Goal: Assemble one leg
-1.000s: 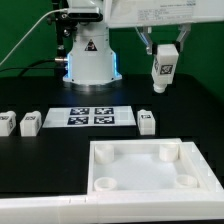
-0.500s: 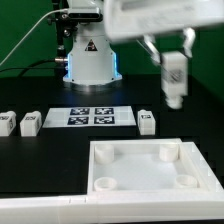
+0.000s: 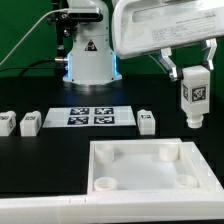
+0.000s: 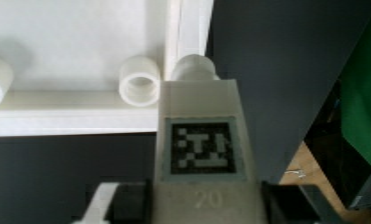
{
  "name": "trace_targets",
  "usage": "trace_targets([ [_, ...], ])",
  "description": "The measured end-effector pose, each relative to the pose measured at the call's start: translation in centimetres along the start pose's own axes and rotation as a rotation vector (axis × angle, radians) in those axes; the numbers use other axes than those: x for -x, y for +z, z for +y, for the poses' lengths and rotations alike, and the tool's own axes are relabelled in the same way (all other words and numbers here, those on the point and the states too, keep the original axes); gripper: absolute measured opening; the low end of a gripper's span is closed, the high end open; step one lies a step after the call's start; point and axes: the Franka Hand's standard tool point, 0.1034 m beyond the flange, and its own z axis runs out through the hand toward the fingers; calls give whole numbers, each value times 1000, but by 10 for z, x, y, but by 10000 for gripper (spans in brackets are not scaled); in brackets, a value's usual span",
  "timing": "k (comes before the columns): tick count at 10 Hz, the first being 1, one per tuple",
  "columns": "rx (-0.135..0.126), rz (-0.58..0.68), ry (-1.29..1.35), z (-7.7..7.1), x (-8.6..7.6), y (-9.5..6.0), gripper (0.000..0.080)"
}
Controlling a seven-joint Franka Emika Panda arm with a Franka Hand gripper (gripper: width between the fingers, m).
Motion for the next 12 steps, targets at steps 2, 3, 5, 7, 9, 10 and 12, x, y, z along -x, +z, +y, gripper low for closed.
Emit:
trace_targets([
  [2,1,0,2,1,0,0,292],
  [3,12,-9,-34,7,-10,1,292],
  [5,42,-7,-115,20,-33,13,292],
  [7,41,-9,-115,19,-32,13,292],
  [9,41,-11,-115,19,-30,16,293],
  [10,39,0,-115,19,-28,24,293],
  [12,34,14,-110,19,-32,41,293],
])
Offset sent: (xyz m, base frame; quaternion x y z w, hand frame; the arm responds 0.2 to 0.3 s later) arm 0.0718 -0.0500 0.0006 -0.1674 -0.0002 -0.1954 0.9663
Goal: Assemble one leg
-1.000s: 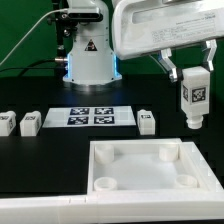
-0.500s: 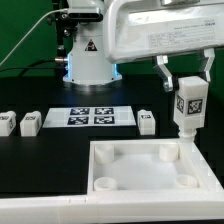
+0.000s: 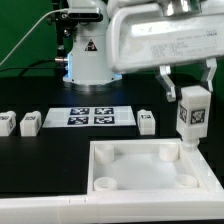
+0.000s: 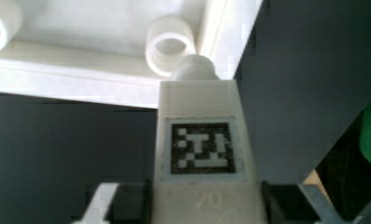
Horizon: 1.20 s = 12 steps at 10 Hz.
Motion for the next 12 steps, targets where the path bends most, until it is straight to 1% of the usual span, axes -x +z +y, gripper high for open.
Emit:
trace_targets([
  [1,-1,13,1,0,0,7,293],
  [3,4,13,4,4,2,9,293],
  [4,10,9,-3,11,6,15,293],
  [6,10,-6,0,12,13,22,293],
  [8,16,2,2,20,13,25,293],
  [10,13,13,-1,16,11,27,293],
  [12,10,6,-5,13,14,32,293],
])
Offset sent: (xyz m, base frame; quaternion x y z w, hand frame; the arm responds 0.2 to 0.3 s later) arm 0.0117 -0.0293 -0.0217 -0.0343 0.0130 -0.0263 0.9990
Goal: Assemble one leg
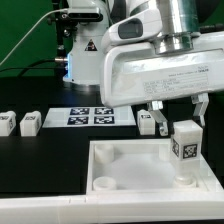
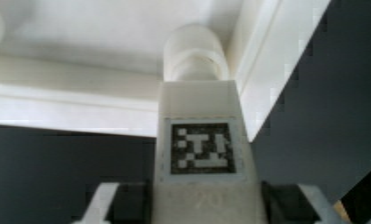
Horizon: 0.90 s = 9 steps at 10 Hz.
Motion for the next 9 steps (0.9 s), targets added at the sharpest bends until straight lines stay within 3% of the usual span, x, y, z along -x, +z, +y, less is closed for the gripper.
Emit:
trace_targets([
  [9,2,28,-1,-1,5,10,306],
])
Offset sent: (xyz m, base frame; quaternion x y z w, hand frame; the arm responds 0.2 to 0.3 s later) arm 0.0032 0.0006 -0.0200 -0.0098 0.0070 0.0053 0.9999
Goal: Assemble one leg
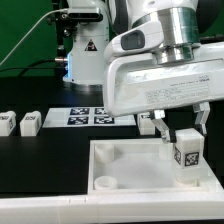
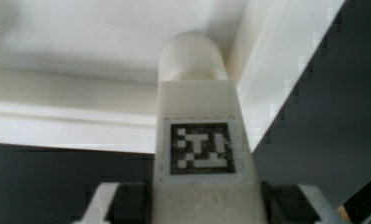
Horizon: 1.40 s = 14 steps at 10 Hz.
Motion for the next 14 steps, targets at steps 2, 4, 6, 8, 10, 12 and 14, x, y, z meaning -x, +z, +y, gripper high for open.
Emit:
trace_targets([
  [2,0,0,0,0,0,0,481],
  [4,0,0,-1,0,0,0,638],
  [6,0,0,-1,0,0,0,648],
  [8,0,0,-1,0,0,0,649],
  [10,0,0,-1,0,0,0,649],
  [12,-4,-95,1,4,-2,-15,649],
  [14,-15,-202,4,5,-7,-21,649],
])
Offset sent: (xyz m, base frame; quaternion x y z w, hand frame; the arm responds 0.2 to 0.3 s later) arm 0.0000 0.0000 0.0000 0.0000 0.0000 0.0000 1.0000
